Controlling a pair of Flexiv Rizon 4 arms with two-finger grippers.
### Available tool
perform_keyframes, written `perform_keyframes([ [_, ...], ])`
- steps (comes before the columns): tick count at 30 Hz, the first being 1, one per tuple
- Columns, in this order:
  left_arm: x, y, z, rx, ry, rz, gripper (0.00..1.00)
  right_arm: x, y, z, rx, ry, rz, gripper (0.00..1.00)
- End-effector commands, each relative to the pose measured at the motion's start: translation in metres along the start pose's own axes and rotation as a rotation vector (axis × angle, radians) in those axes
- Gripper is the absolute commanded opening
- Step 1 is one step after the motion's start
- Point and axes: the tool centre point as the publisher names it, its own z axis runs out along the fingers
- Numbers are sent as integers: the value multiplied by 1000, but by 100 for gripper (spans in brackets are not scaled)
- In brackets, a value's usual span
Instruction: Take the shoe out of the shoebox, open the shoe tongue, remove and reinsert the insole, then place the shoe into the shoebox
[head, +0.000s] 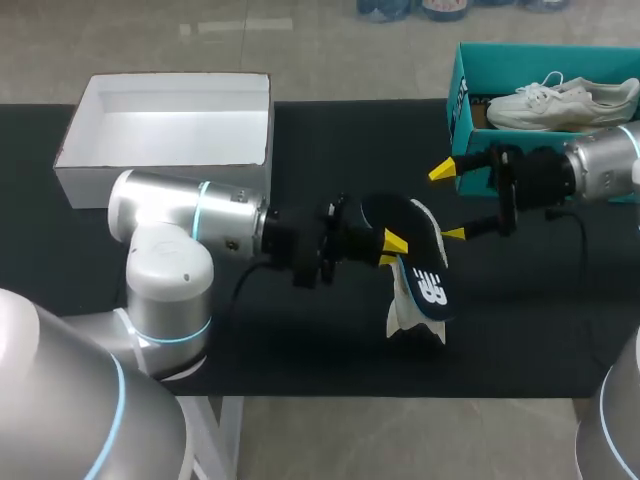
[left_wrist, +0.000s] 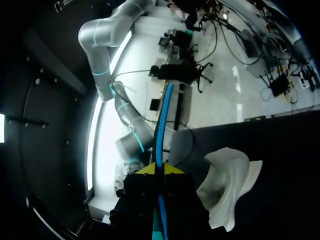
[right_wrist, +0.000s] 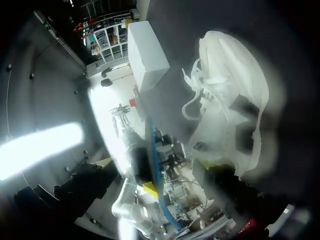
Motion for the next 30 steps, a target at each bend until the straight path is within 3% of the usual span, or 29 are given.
perform_keyframes([
  [1,1,-3,-9,5,4,5,0,14,-32,-35,-116,-68,10,100],
  [5,4,-3,-12,22,26,13,0,30,-43,-60,-160,-138,-4,100],
  [10,5,-3,-13,38,42,23,0,59,-59,-74,-180,-247,-31,100],
  [13,5,-2,-14,39,47,28,0,77,-64,-68,-177,-346,-29,100],
  [17,4,-1,-15,47,49,38,0,99,-68,-46,-170,-565,-16,100],
  [30,8,-9,-10,83,49,49,0,99,-68,-46,-170,-565,-16,100],
])
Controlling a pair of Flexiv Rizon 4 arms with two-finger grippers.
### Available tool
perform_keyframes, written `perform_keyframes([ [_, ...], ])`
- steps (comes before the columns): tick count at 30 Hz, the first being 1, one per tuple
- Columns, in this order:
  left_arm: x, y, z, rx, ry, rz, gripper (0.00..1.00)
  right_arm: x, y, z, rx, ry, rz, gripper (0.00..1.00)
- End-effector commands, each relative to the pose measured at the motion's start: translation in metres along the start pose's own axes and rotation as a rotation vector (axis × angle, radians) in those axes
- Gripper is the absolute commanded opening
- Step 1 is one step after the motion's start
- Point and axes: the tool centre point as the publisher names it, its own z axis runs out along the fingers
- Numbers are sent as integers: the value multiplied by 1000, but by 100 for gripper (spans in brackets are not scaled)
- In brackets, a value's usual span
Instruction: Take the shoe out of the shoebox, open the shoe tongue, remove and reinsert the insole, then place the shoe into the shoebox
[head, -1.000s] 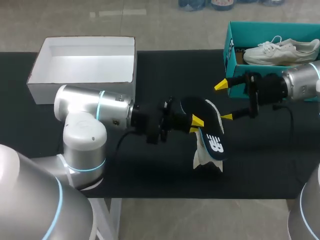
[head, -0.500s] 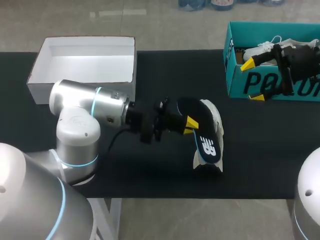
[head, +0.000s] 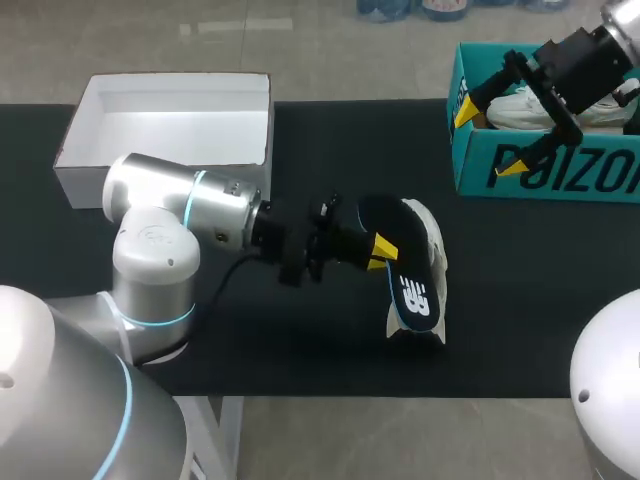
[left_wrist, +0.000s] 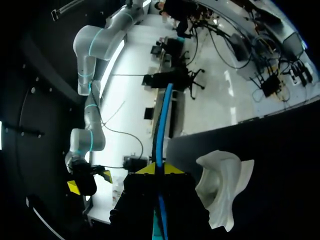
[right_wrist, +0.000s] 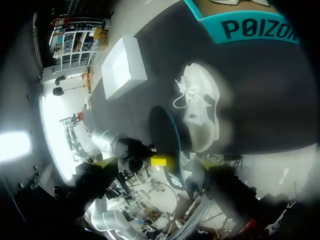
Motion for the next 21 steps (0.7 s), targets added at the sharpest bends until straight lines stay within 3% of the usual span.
perform_keyframes([
  [1,1,-2,1,5,3,5,0,1,-1,-2,-2,-26,1,100],
  [3,0,-2,1,11,3,7,0,5,0,-1,26,-34,-41,100],
  [6,-1,-3,-2,16,-6,14,0,14,-1,4,56,-184,-86,100],
  [9,0,-3,-5,17,-8,14,0,15,-11,12,27,-338,-108,100],
  [12,-1,-3,-6,22,-2,18,0,12,-23,17,-3,-416,-106,100],
  [17,1,-2,-6,31,0,21,0,2,-42,24,-7,-452,-128,100],
  [21,3,-1,-5,39,1,18,0,-11,-55,19,-14,-400,-159,100],
])
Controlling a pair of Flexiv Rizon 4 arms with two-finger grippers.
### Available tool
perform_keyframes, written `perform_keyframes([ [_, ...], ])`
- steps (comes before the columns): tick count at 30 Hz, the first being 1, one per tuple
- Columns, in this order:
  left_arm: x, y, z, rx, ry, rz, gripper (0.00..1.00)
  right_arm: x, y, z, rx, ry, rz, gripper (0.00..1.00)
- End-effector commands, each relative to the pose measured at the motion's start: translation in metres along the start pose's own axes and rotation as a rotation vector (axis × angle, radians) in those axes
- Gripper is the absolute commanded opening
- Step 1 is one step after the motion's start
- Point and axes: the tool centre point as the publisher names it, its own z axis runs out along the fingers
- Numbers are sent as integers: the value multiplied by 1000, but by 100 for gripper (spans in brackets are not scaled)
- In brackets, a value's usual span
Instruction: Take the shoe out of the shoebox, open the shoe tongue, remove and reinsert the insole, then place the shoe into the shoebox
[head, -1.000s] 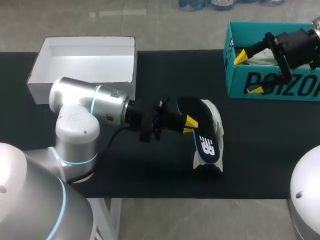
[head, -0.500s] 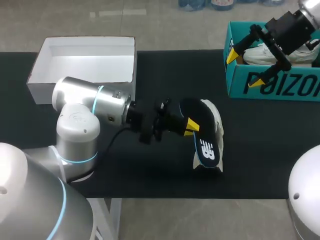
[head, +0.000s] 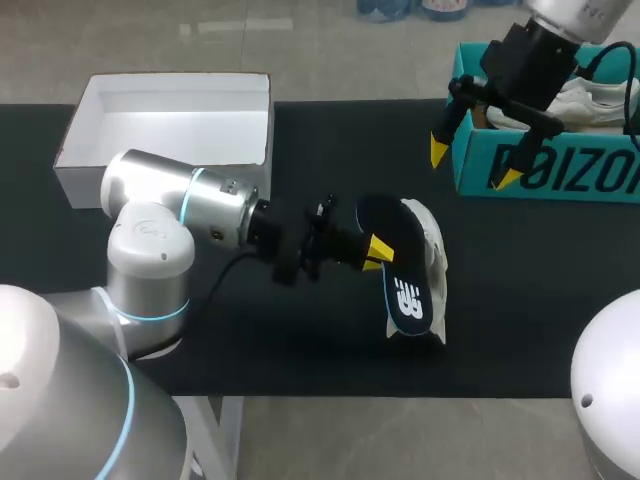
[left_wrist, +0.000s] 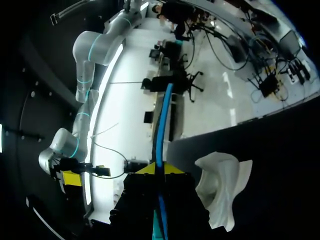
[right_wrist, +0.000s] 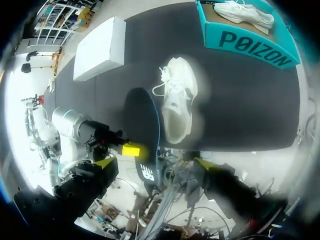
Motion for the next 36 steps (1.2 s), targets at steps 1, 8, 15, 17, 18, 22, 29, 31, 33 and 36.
perform_keyframes([
  [1,3,3,0,9,0,-1,0,-11,-21,-7,-45,32,-7,100],
  [8,3,3,1,20,4,0,0,-12,-50,-22,-81,66,-31,100],
  [15,3,2,3,27,-2,3,0,-4,-51,-18,-77,44,-14,100],
  [17,2,2,4,28,-1,3,0,-4,-51,-18,-77,44,-14,100],
  [18,1,1,4,30,-1,5,0,-4,-51,-18,-77,44,-14,100],
  [22,-2,-1,3,29,-1,12,0,-4,-51,-18,-77,44,-14,100],
  [29,-3,-3,5,47,-10,17,0,-4,-51,-18,-77,44,-14,100],
  [31,-3,-3,5,47,-10,17,0,-4,-51,-18,-77,44,-14,100],
  [33,-3,-3,5,47,-10,17,0,-4,-51,-18,-77,44,-14,100],
  [36,-3,-3,5,47,-10,17,0,-4,-51,-18,-77,44,-14,100],
])
